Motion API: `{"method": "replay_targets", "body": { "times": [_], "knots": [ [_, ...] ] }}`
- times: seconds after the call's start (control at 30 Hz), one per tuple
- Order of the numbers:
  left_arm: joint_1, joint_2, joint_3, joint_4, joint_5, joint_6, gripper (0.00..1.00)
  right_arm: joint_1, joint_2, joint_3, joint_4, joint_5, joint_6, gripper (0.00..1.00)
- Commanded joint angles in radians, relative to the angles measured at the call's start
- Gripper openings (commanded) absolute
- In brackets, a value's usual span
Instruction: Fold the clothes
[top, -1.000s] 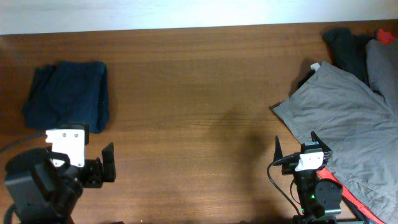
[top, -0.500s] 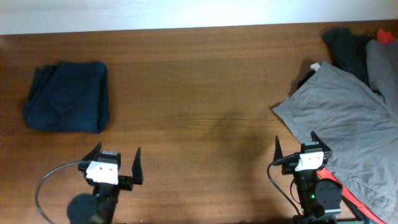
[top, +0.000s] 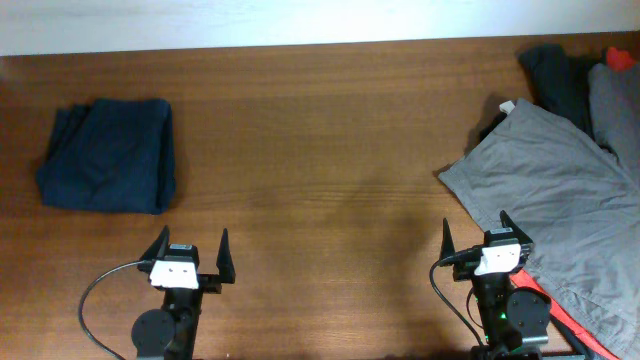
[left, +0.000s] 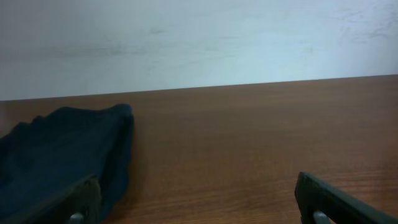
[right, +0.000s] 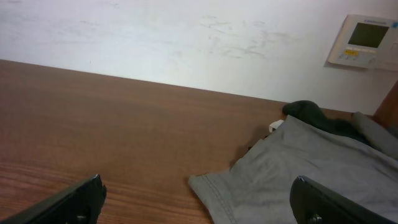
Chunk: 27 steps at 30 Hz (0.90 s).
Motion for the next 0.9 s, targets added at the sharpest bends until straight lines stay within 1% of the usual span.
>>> {"method": "replay_targets", "body": {
  "times": [0.0, 0.87],
  "knots": [
    [-0.003, -0.008, -0.006, -0.003, -0.014, -0.01, 0.99, -0.008, -0.006, -0.005, -0.006, 0.008, 0.001, 0.99],
    [-0.003, -0.007, -0.005, -0.003, -0.014, -0.01, 0.99, -0.008, -0.006, -0.005, -0.006, 0.008, 0.001, 0.99]
  ]
}}
